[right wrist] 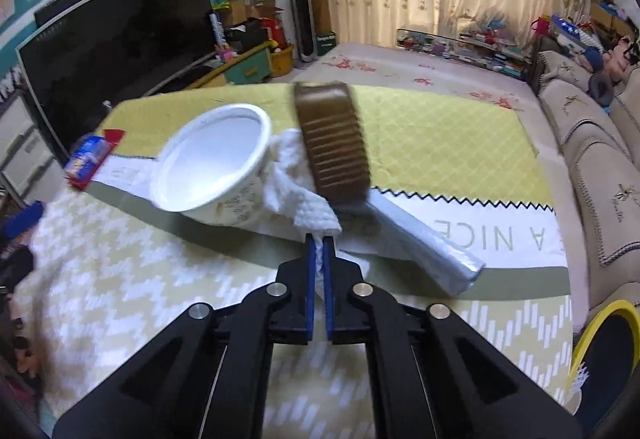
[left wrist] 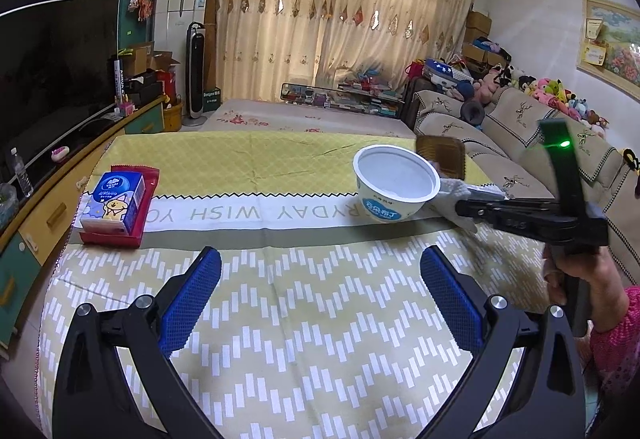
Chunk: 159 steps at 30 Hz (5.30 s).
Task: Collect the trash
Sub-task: 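Reach the right gripper to the crumpled white tissue and grasp it, then carry the white tissue with the right gripper into the bin and release, then grasp the brown square plastic tray with the left gripper, then carry the brown tray with the left gripper into the bin and release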
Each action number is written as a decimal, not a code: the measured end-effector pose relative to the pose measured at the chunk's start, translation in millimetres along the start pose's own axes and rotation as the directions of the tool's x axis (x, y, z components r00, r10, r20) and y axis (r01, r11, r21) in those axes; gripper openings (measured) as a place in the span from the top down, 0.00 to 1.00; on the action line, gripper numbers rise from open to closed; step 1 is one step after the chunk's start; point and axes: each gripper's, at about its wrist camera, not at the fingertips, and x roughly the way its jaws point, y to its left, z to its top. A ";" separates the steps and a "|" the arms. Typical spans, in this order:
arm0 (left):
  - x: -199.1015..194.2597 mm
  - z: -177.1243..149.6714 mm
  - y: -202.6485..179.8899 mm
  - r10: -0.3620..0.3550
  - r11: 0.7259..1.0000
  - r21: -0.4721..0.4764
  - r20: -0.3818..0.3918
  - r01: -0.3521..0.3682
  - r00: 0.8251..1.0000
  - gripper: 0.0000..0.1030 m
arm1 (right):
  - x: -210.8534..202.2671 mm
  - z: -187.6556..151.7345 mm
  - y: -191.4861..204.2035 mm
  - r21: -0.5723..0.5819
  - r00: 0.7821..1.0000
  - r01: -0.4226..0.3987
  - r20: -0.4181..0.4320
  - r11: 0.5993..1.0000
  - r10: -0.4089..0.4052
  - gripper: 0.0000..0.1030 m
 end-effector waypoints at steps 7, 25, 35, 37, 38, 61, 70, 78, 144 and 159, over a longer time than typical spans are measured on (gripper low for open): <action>3.3 -0.6 -1.0 0.001 1.000 0.007 -0.011 -0.001 1.000 0.05 | -49.8 1.1 10.5 0.010 0.991 -0.120 0.062 0.993 0.119 0.97; 2.8 -1.6 -4.4 -0.001 1.000 0.023 -0.011 0.001 1.000 0.05 | -167.6 25.7 43.6 -0.068 0.941 -0.209 0.256 0.976 0.220 1.00; 0.3 -1.7 -7.6 -0.005 1.000 0.031 0.001 0.005 1.000 0.05 | -60.2 -24.8 13.0 0.007 1.000 0.007 -0.017 1.000 -0.007 0.54; 0.8 -1.2 -7.1 -0.004 0.999 0.033 0.000 0.004 1.000 0.05 | -44.6 -32.0 10.2 0.014 0.998 0.015 -0.062 1.000 -0.014 0.54; 0.8 -1.9 -7.0 -0.003 0.999 0.034 0.000 0.003 1.000 0.05 | -39.2 -34.5 10.2 0.012 0.997 0.020 -0.075 1.000 -0.019 0.53; -0.7 -7.5 -27.0 -0.015 0.992 0.129 0.007 0.014 1.000 0.05 | -198.8 -51.0 -77.2 0.198 0.969 0.042 0.232 0.979 -0.088 0.94; 0.7 -7.4 -31.5 -0.026 0.989 0.143 -0.006 0.027 1.000 0.05 | -204.3 -97.3 -194.4 0.396 0.926 0.276 0.136 0.876 -0.353 0.93; 0.0 -5.5 -42.5 -0.010 0.985 0.175 -0.003 0.010 1.000 0.05 | -174.6 -129.9 -247.7 0.496 0.901 0.365 0.025 0.788 -0.432 0.77; 130.3 15.5 -457.2 -0.326 0.821 0.331 -0.399 0.466 0.857 0.95 | -277.8 -211.6 -283.1 0.564 0.819 0.413 0.113 0.715 -0.562 0.57; 124.2 15.4 -443.5 -0.330 0.836 0.322 -0.352 0.445 0.876 0.36 | -272.7 -222.8 -283.0 0.574 0.826 0.417 0.085 0.705 -0.558 0.56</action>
